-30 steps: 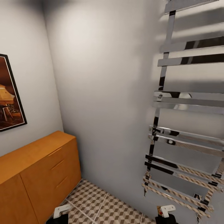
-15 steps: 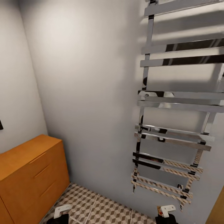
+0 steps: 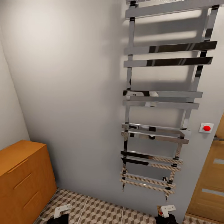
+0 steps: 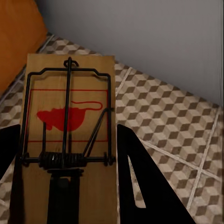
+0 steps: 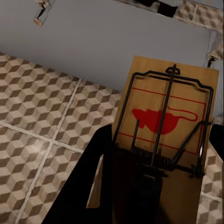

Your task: Take the four mousetraps from the cabinet in the bathroom and place them on the bathroom floor. Make sure all four end up on the same floor surface, and ensure that at least two of them are either under or directly next to the same bathroom sink.

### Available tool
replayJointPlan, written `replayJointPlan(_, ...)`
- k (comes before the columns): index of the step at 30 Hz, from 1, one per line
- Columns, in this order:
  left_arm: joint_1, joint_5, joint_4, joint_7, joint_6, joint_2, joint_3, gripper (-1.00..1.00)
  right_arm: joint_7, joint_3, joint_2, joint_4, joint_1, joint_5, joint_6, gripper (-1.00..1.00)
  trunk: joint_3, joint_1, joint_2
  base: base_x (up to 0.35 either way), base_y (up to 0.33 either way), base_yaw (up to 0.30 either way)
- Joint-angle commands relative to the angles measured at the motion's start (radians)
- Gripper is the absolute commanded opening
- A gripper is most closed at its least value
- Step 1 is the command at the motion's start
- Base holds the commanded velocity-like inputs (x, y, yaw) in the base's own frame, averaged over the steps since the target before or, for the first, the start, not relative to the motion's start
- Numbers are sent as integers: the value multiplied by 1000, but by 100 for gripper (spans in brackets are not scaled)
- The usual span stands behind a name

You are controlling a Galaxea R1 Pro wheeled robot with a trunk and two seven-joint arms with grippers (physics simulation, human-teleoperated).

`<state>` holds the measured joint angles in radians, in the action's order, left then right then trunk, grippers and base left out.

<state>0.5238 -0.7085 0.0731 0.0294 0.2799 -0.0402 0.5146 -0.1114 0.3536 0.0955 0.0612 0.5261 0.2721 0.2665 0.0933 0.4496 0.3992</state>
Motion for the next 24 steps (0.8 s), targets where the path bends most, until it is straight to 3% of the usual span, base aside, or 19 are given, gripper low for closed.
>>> replayJointPlan(1, 1, 5, 2, 6, 4, 0, 5, -100, -11, 5, 0, 5, 2, 13, 7, -100, 0, 0, 1, 0, 0, -277)
replayJointPlan(24, 1, 6, 2, 6, 4, 1, 5, -100, -11, 5, 0, 5, 2, 14, 7, -100, 0, 0, 1, 0, 0, -277)
